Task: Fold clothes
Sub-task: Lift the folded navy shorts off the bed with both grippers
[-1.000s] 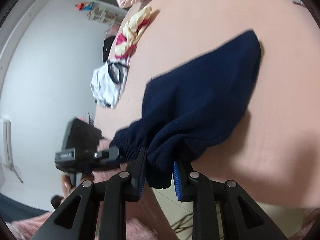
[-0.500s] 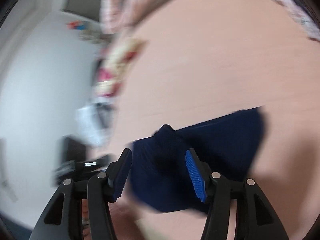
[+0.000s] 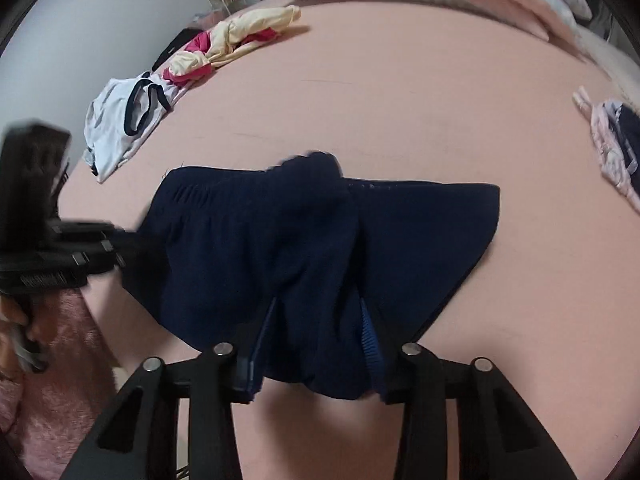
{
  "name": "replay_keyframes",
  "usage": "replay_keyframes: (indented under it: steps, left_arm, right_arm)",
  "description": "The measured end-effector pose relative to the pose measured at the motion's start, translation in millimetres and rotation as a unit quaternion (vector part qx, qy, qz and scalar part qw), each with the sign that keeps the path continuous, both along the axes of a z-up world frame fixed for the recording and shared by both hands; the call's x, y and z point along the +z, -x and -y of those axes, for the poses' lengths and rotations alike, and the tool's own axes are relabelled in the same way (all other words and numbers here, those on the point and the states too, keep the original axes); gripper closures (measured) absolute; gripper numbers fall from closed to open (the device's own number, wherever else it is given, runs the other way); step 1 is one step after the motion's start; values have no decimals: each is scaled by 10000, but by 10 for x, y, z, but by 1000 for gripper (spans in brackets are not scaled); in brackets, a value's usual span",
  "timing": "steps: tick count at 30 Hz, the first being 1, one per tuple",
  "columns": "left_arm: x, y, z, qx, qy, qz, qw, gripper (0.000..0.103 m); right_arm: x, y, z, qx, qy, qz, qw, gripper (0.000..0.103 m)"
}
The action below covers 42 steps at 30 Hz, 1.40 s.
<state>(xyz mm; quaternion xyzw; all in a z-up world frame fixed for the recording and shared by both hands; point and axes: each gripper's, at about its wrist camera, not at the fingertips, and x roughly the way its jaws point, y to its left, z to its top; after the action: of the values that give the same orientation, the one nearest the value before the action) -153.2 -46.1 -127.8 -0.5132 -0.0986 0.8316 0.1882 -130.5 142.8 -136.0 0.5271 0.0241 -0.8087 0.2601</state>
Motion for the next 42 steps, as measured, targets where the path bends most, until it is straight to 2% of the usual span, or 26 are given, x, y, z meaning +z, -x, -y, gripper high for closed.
replay_keyframes:
  steps: [3, 5, 7, 8, 9, 12, 14, 15, 16, 18, 19, 21, 23, 24, 26, 27, 28, 29, 30, 32, 33, 35, 37, 39, 41, 42]
  left_arm:
    - [203, 110, 18, 126, 76, -513, 9986, 96]
    - [151, 238, -9, 229, 302, -514, 9980, 95]
    - [-149, 387, -34, 222, 359, 66, 9991, 91]
    - [-312, 438, -25, 247, 319, 404, 9984, 89]
    - [-389, 449, -5, 318, 250, 543, 9977, 89]
    - [-24, 306, 43, 676, 589, -374, 9953, 88]
    - [239, 159, 51, 886, 876, -1213, 9848, 88]
    - [289, 103, 13, 822, 939, -1468, 9813, 88]
    - [272, 90, -52, 610, 890, -1485, 9830, 88]
    - [127, 107, -238, 171, 768, -1255, 9890, 88]
    - [17, 134, -355, -12, 865, -1096, 9902, 88]
    - [-258, 204, -552, -374, 1482, -689, 9858, 87]
    - [-323, 217, -471, -345, 1474, -484, 9873, 85]
    - [-280, 208, -354, -146, 1315, -353, 9906, 85]
    - [-199, 149, -132, 245, 1368, -287, 9899, 86]
    - [-160, 122, -63, 431, 1455, -365, 9877, 85]
    - [-120, 95, 6, 618, 1542, -443, 9851, 84]
    - [-79, 87, 41, 730, 1499, -531, 9846, 84]
    - [-34, 99, 11, 680, 1261, -643, 9876, 84]
    - [50, 99, -101, 416, 888, -904, 9911, 83]
    - [53, 112, -204, 224, 854, -985, 9912, 81]
    - [-30, 175, -411, -177, 850, -875, 9924, 79]
    - [-212, 226, -490, -292, 1191, -511, 9911, 79]
    - [-238, 234, -361, -77, 1332, -404, 9902, 79]
    - [-170, 239, -112, 465, 1461, -403, 9873, 79]
    - [-125, 240, 27, 795, 1553, -416, 9838, 79]
  right_arm:
    - [187, -13, -51, -192, 255, -494, 9983, 79]
    - [205, 45, -140, -496, 329, -723, 9956, 79]
    - [30, 164, -153, -671, 161, -542, 9961, 78]
    - [-118, 225, -152, -688, 38, -278, 9972, 78]
    - [-218, 240, -164, -675, 57, -153, 9976, 78]
    - [-46, 168, -208, -805, 140, -243, 9964, 77]
    - [162, 75, -214, -866, 166, -721, 9935, 77]
    - [270, 24, -214, -885, 183, -1010, 9908, 77]
    - [305, -6, -161, -753, 177, -1131, 9906, 77]
    - [293, -44, 9, -311, 138, -1177, 9925, 77]
    - [244, -44, 22, -102, 51, -1112, 9937, 77]
    - [-21, -7, 102, 191, -485, -766, 9957, 77]
    - [-92, 67, -59, 42, -291, -489, 9984, 80]
    - [-103, 107, -170, -79, -105, -360, 9993, 81]
    - [-19, 250, -443, -340, 290, -20, 9990, 81]
    - [51, 282, -584, -498, 227, -21, 9985, 76]
    - [105, 289, -691, -676, -120, -202, 9974, 73]
    - [161, 288, -762, -824, -343, -430, 9951, 73]
    - [224, 283, -822, -950, -441, -645, 9924, 73]
    - [328, 307, -778, -943, -7, -738, 9928, 73]
    - [377, 322, -738, -909, 280, -746, 9927, 70]
    - [400, 354, -516, -603, 335, -843, 9940, 62]
    - [283, 378, -266, -213, 37, -711, 9972, 60]
    - [52, 409, -186, -91, -405, -420, 9983, 64]
    - [78, 398, -305, -248, -264, -280, 9990, 65]
    - [136, 403, -392, -438, -347, -227, 9982, 61]
